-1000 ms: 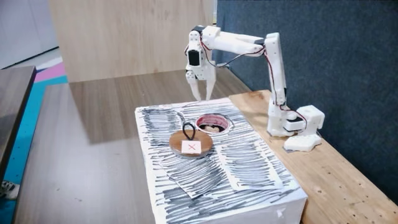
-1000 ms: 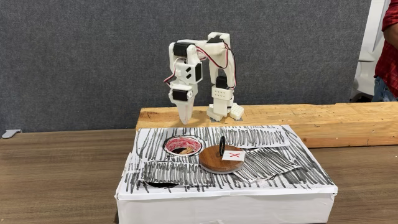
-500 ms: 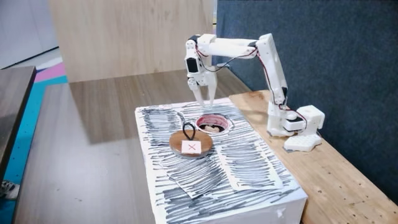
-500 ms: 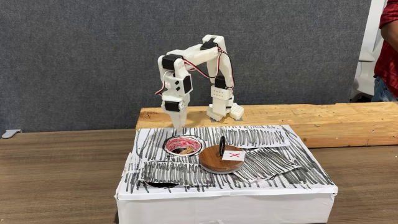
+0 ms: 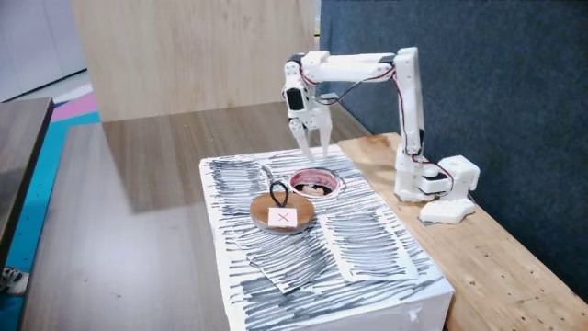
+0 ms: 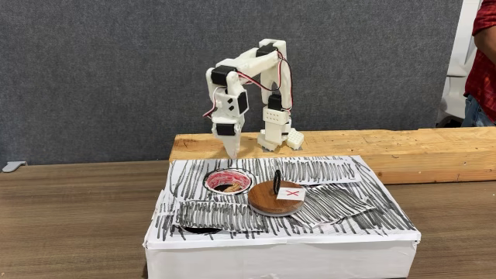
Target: Pick the brown debris from the hole.
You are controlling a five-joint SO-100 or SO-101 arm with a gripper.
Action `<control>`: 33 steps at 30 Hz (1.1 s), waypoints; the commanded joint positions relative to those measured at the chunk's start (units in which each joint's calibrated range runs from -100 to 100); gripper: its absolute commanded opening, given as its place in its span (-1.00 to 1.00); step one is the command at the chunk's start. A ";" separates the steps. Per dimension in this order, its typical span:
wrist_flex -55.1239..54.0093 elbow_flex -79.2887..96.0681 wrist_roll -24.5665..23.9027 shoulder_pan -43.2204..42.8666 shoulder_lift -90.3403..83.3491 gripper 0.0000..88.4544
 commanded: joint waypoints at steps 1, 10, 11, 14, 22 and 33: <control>-3.05 6.23 0.37 -0.08 -6.11 -0.81; -13.78 14.63 0.57 -0.15 -5.94 -0.80; -14.37 14.63 0.78 -0.15 -5.94 -0.80; -15.37 14.63 1.15 -0.15 -6.28 -0.80; -15.46 14.63 1.87 -0.15 -5.94 -0.80; -15.46 14.72 2.70 0.21 -5.86 -0.63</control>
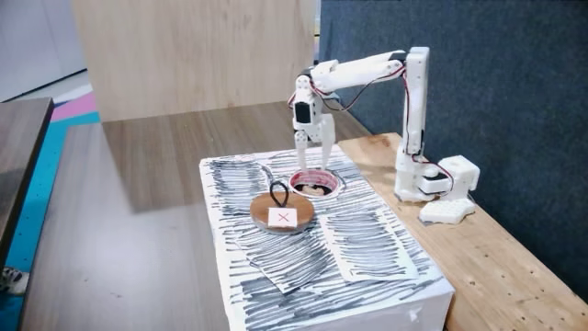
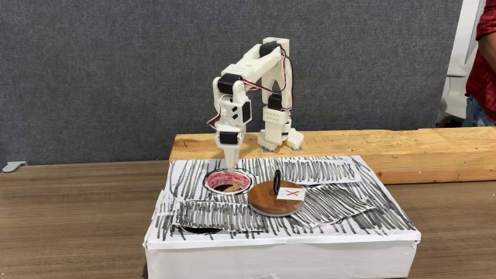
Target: Pick the brown debris from the hole.
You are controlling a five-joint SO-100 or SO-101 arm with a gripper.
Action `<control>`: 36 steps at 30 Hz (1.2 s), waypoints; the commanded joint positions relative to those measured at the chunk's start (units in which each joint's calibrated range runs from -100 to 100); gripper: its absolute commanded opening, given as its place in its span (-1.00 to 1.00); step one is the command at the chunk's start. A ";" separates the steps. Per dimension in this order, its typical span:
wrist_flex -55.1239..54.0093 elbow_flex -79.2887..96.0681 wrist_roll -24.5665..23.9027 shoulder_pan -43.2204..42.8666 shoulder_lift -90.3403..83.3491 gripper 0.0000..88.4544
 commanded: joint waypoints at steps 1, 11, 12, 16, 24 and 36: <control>-0.09 0.16 0.22 0.36 -1.74 -0.63; -8.81 8.92 0.27 0.43 -2.83 -0.64; -9.06 9.19 0.27 0.14 -2.83 -0.63; -9.48 8.48 0.27 -0.01 -2.74 -0.63; -9.81 9.19 1.26 -0.01 -1.74 -0.63; -12.41 9.37 2.24 0.07 -1.57 -0.63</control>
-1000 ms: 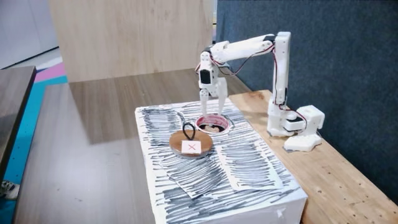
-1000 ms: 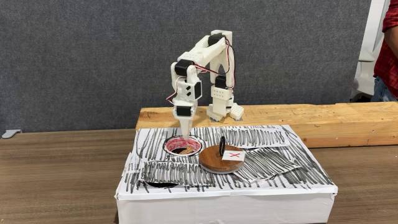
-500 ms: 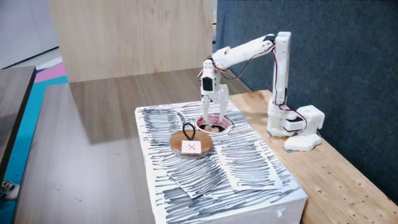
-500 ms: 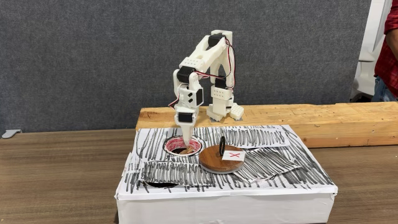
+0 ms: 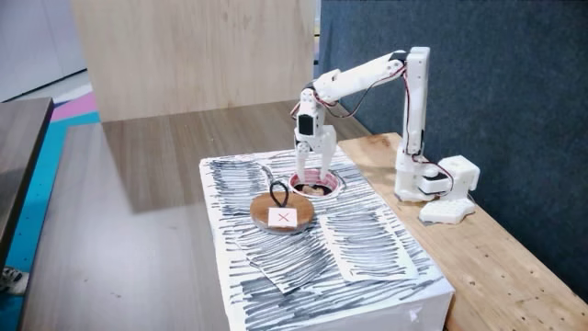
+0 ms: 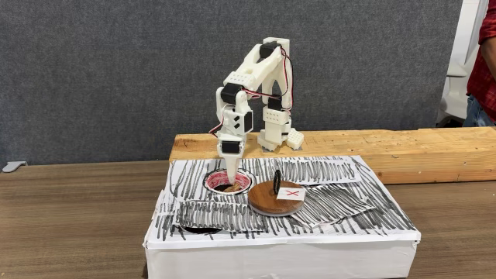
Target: Pick the brown debris from the hole.
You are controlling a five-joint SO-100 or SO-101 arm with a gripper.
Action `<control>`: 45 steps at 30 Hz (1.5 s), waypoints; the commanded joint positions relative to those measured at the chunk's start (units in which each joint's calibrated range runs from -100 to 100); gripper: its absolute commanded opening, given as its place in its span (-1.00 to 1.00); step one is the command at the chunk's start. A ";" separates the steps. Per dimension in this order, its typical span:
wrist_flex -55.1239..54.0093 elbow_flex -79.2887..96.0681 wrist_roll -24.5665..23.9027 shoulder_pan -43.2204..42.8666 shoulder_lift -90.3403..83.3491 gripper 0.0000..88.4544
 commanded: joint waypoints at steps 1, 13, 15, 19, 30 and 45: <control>-0.29 -0.16 0.43 0.21 -1.32 -0.63; -6.83 8.34 0.48 -0.01 -2.49 -0.63; -7.50 8.78 0.48 -0.01 -2.49 -0.63; -7.67 8.78 0.48 -0.01 -2.41 -0.63; -10.10 7.89 0.48 -0.01 -1.57 -0.63; -14.29 8.78 -0.97 -1.54 -1.49 -0.63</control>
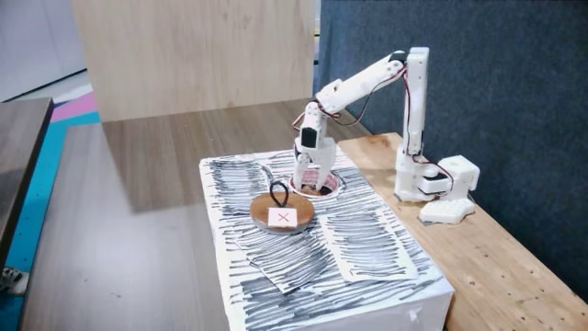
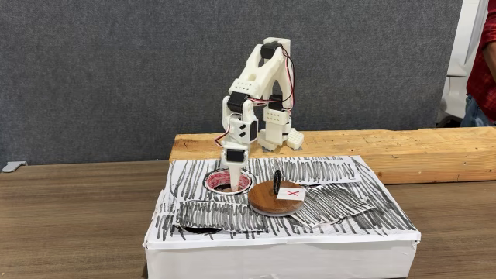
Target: Pick the brown debris from the hole.
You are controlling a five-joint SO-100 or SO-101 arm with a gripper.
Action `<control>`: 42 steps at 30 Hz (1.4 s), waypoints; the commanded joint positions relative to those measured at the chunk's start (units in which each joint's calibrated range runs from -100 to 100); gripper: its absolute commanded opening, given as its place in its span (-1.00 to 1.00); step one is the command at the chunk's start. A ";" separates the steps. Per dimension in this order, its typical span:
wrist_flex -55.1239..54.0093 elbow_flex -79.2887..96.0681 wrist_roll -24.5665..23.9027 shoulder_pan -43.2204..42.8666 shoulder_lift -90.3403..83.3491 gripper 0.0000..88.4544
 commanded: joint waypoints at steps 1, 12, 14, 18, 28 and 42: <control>-0.46 -0.12 -1.34 -0.20 -1.49 -0.63; -0.54 -0.21 -2.27 0.24 -1.49 -0.63; -0.62 -0.21 -2.64 -0.34 -1.40 -0.63; -2.64 -0.12 -3.52 -0.56 -1.32 -0.64; -5.24 -0.92 -3.62 -2.32 2.53 -0.63; -5.32 -0.65 -3.62 -2.32 2.53 -0.65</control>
